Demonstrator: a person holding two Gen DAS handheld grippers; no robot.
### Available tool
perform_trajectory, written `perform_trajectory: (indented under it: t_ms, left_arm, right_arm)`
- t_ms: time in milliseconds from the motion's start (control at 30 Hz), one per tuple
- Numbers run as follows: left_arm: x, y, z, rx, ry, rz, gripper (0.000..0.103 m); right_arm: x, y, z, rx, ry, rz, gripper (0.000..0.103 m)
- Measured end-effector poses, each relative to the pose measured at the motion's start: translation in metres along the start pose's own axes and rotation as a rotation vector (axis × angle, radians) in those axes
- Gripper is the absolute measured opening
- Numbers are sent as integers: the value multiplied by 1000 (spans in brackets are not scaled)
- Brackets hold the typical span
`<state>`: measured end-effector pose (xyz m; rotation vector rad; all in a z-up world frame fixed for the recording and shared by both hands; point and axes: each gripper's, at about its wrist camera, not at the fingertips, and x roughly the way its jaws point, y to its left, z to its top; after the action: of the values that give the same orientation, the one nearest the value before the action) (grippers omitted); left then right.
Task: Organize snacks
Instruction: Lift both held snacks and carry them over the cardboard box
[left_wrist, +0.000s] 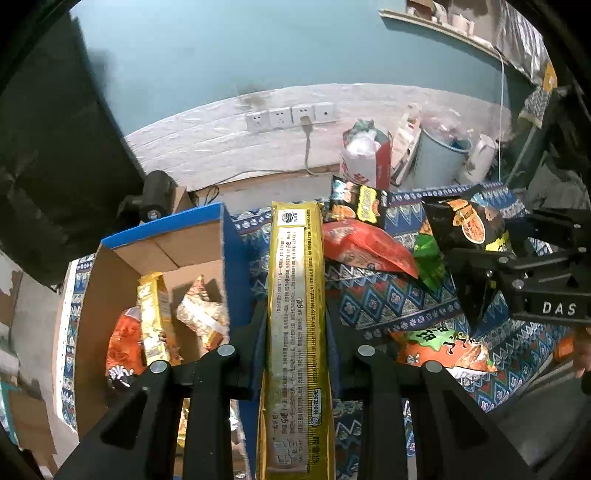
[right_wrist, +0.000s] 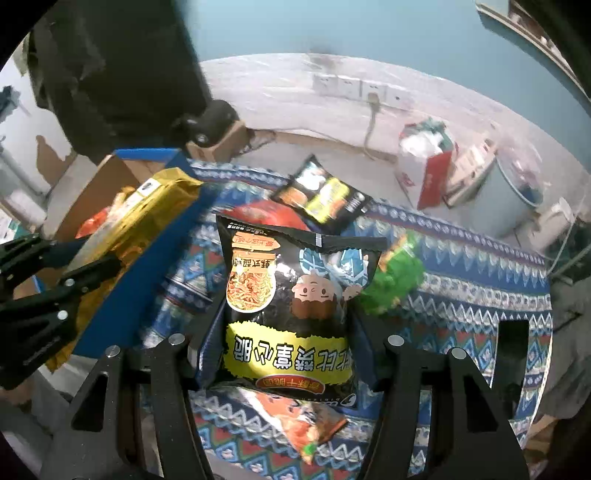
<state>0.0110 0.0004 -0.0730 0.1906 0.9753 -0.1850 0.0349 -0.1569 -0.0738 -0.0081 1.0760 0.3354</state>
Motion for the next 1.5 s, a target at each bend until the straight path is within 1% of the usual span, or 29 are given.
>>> perform_trajectory:
  t_ms: [367,667,867,967,1200,1333,1500]
  left_arm:
    - [-20,44,0,-65,-53,44,28]
    - [-22,82,-10,-132,-55,77,28]
    - [-19,110,-20,-185,-39,96,28]
    - [-14,123,-25,-207,-32,122,28]
    - [-4,155,-34,-270,-6,133,28]
    - [-1,169,-39,-296,2,138,28]
    - [12,182,-45,-319,35,161,28]
  right_arm:
    - [-4,41,25,-54,-31,51,60]
    - [5,76,46,-99,-35,80,60]
    - [15,101,58,-131,-31,100,60]
    - [20,115,63,-145,-28,109,60]
    - [34,144,78,-171,-18,134,60]
    - [46,159,83,-184,-1,142,60]
    - [58,177,88,-207,14,155,60]
